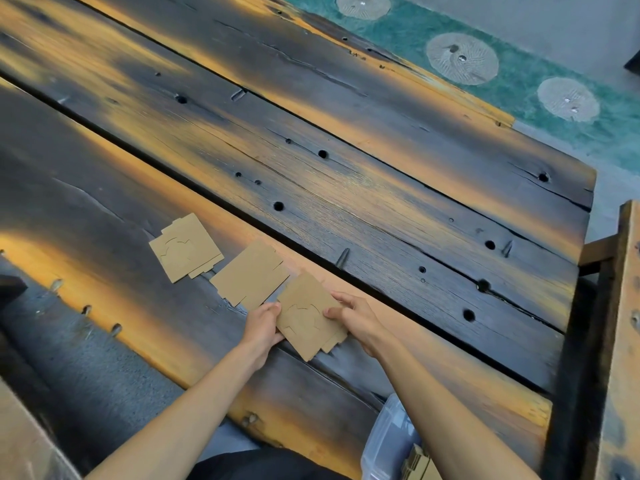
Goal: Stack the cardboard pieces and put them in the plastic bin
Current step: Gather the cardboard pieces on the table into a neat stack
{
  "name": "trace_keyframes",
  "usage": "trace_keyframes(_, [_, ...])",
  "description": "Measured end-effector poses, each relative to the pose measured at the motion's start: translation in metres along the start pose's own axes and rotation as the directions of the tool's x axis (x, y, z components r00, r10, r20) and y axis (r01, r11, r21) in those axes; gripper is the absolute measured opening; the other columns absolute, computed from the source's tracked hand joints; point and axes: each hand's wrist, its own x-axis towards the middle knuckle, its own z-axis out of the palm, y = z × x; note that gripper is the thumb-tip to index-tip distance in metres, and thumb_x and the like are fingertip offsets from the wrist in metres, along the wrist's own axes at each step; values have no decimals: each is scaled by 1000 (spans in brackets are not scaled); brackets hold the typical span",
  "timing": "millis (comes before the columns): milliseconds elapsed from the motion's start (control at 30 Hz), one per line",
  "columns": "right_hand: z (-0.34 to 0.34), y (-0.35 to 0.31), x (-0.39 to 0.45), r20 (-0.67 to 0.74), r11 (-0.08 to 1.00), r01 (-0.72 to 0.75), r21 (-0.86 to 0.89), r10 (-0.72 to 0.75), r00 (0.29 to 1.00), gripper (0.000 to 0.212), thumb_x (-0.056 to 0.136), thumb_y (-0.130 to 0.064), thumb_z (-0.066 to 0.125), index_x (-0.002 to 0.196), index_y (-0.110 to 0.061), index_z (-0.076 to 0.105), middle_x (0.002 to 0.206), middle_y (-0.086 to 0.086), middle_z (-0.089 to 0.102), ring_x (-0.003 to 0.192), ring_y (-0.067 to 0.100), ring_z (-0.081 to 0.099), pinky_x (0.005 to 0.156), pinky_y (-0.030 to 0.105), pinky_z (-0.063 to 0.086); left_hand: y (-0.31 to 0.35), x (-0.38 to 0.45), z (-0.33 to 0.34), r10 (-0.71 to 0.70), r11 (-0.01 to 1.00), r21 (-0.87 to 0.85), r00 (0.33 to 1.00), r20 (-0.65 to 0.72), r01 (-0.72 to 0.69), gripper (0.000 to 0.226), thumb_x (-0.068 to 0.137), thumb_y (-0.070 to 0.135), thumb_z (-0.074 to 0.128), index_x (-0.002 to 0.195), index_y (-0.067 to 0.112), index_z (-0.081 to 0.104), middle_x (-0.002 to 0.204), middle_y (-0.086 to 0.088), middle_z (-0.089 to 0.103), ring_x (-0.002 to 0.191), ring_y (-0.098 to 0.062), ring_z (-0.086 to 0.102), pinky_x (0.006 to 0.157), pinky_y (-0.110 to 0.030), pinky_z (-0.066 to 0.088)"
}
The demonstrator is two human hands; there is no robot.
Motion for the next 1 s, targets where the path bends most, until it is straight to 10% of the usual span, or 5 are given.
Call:
trace_keyframes(233, [11, 0, -1, 9, 999, -3, -43, 3, 1000, 35, 92, -4, 68, 120, -23, 61, 99, -12, 68, 85, 4, 66, 57, 9, 50, 2, -9, -17, -19, 985, -172, 999, 49, 28, 20, 100, 2, 46, 101, 6, 66, 116, -19, 71, 107, -30, 67, 87, -41, 56])
trace_keyframes(533, [54, -1, 3, 77, 990, -41, 133, 31, 997, 38, 91, -3, 68, 125, -19, 64, 113, 8, 77, 96, 22, 75, 75, 33, 60, 8, -17, -41, -31, 918, -377, 969, 244, 124, 33, 94, 8, 60, 127, 3, 60, 124, -20, 69, 117, -34, 65, 98, -51, 52])
trace_keyframes(667, [72, -7, 9, 102, 997, -24, 80, 16, 995, 42, 92, -3, 68, 132, -13, 61, 121, 16, 73, 113, 33, 70, 97, 46, 58, 12, -13, -57, -23, 914, -389, 972, 234, 115, 35, 96, 7, 57, 131, 1, 58, 128, -21, 67, 122, -37, 61, 107, -54, 45])
trace_keyframes(833, [92, -21, 21, 55, 998, -27, -55, 30, 998, 15, 97, -22, 66, 112, -21, 68, 106, 0, 75, 91, 12, 72, 71, 21, 56, 22, -2, -82, -16, 913, -394, 976, 217, 102, 34, 96, 5, 57, 130, 2, 59, 127, -20, 68, 117, -34, 64, 104, -52, 47])
trace_keyframes(1000, [103, -34, 46, -105, 942, 5, -336, -43, 994, 16, 98, -20, 61, 108, -13, 71, 101, 0, 69, 96, 18, 63, 84, 30, 51, 32, 16, -116, -44, 900, -418, 980, 194, 124, 30, 96, 5, 56, 126, 2, 61, 122, -18, 70, 107, -29, 68, 94, -47, 52])
